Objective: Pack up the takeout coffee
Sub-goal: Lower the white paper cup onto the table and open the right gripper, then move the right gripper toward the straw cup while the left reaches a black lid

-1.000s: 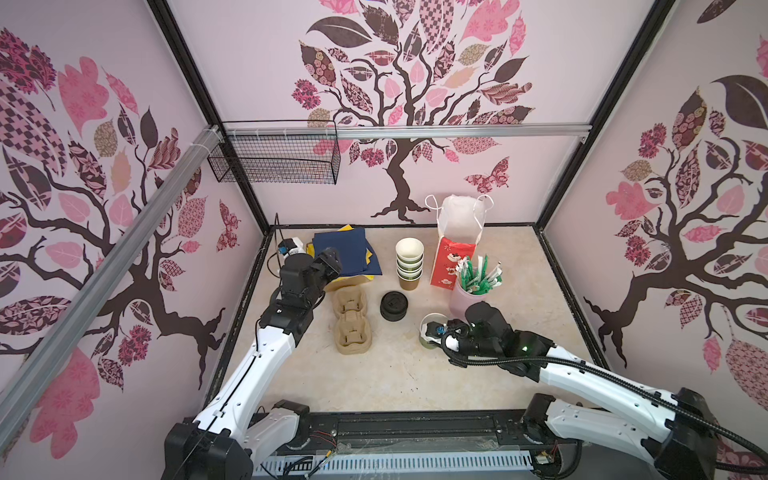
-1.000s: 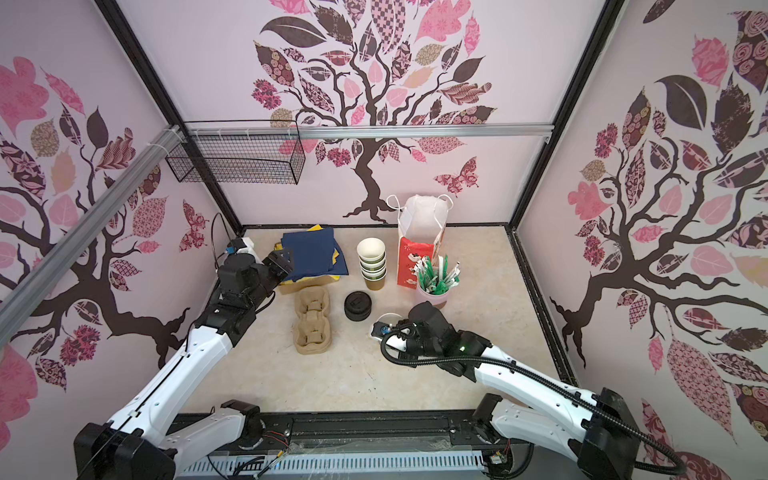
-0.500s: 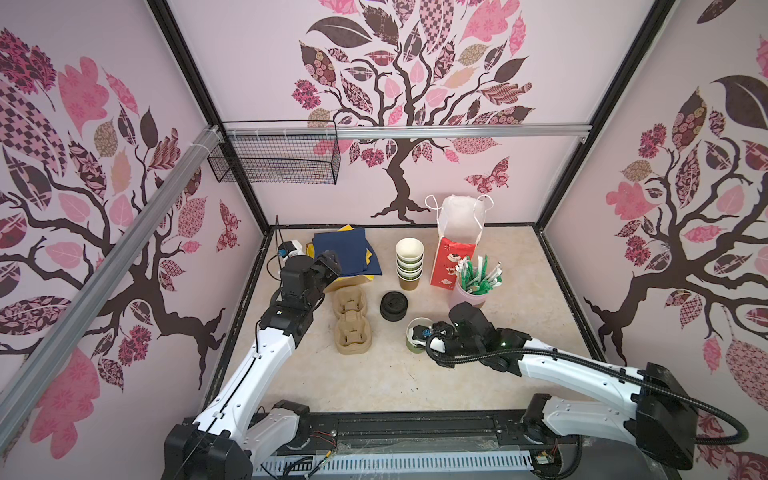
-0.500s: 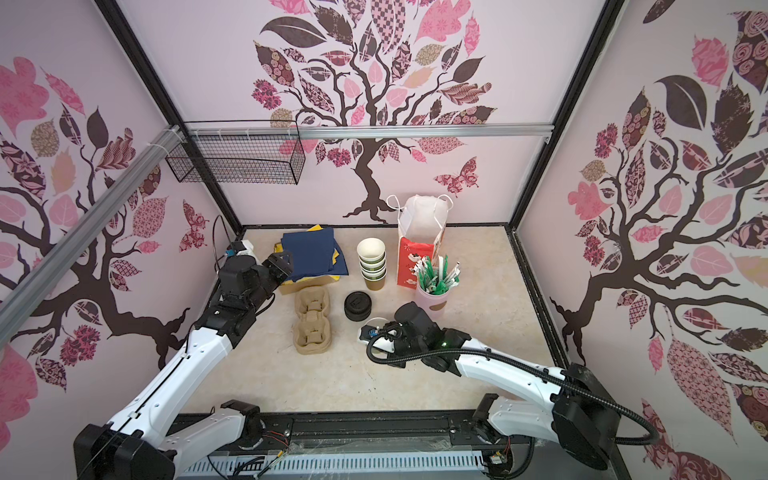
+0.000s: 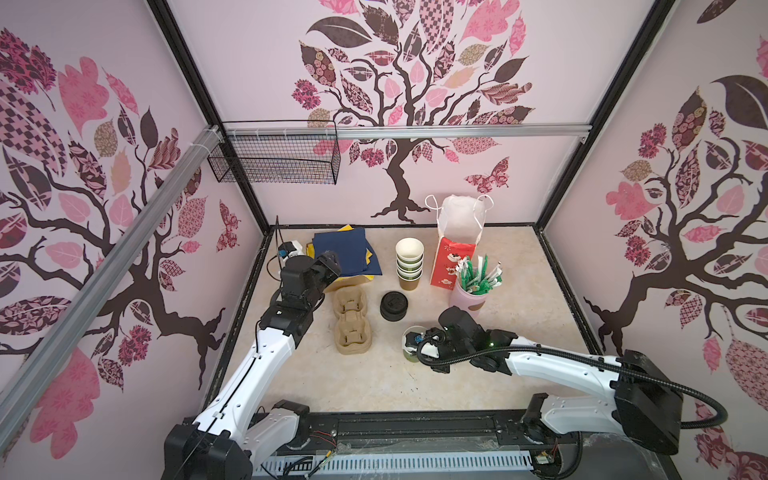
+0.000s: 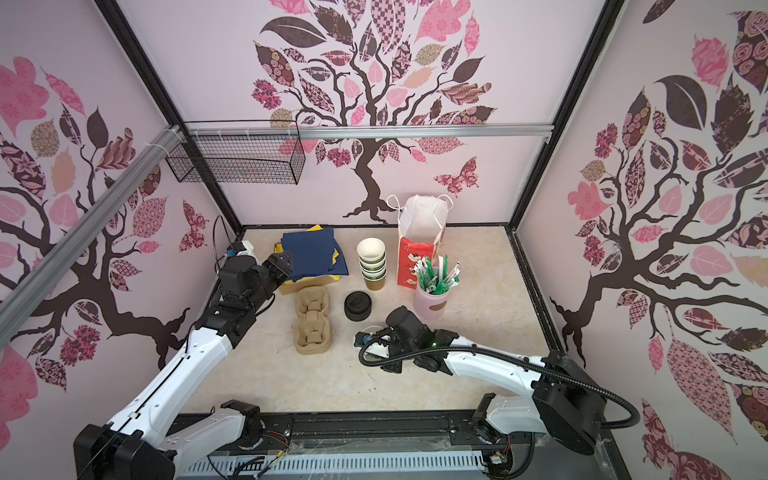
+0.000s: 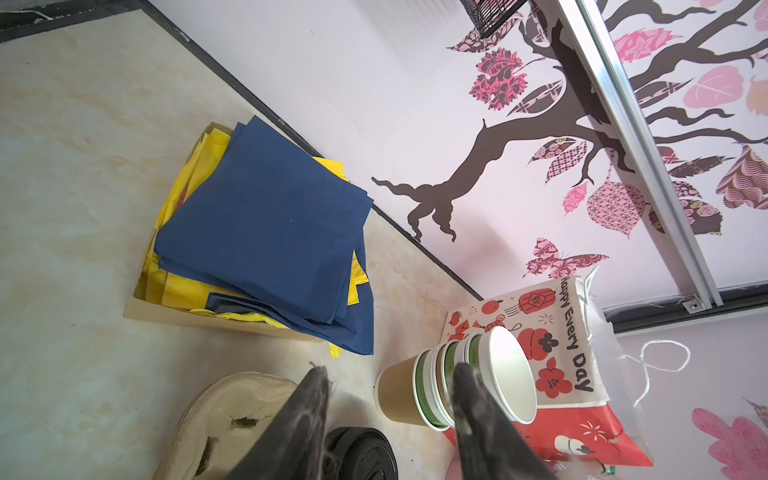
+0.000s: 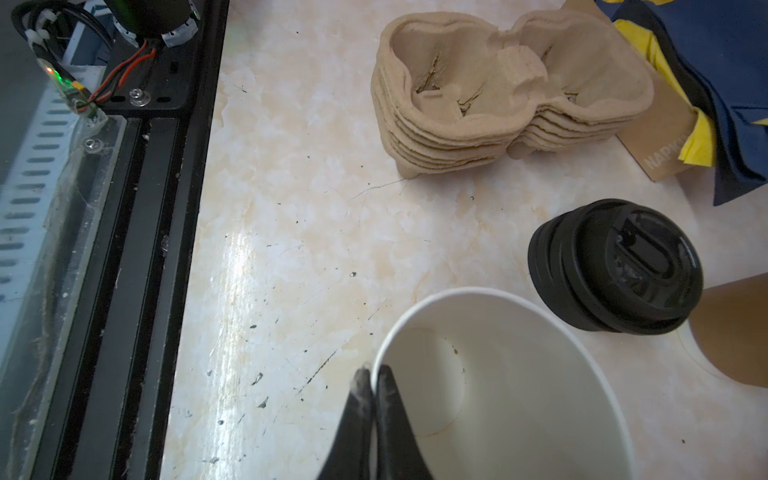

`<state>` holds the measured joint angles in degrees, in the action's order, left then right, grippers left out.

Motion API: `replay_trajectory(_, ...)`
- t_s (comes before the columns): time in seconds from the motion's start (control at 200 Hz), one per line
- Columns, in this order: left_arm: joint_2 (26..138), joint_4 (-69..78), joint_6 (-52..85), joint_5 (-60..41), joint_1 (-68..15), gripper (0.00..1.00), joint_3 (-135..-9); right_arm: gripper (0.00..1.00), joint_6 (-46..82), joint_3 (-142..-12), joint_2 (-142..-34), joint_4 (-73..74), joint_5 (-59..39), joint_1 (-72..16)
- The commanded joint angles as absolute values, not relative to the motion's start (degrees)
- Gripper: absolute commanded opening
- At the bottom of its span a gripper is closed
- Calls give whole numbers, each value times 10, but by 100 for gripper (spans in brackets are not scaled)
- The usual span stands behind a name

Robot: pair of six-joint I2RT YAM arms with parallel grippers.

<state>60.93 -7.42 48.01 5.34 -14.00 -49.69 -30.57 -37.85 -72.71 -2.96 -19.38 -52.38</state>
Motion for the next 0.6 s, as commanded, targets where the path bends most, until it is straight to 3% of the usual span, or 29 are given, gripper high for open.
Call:
replay_trajectory(0.0,601,-75,479,59,-137,52,-481,17,-298,-409,-743,-40,-198,-529)
replay_trajectory(0.205,600,-75,473,59,-136,52,-482,43,-282,-450,-721,-70,-196,-530)
replay_trajectory(0.39,601,-77,459,52,-135,53,-486,50,-222,-497,-666,-105,-184,-531)
replay_trajectory(0.595,627,-121,401,6,-135,54,-513,50,45,-510,-610,-88,80,-530)
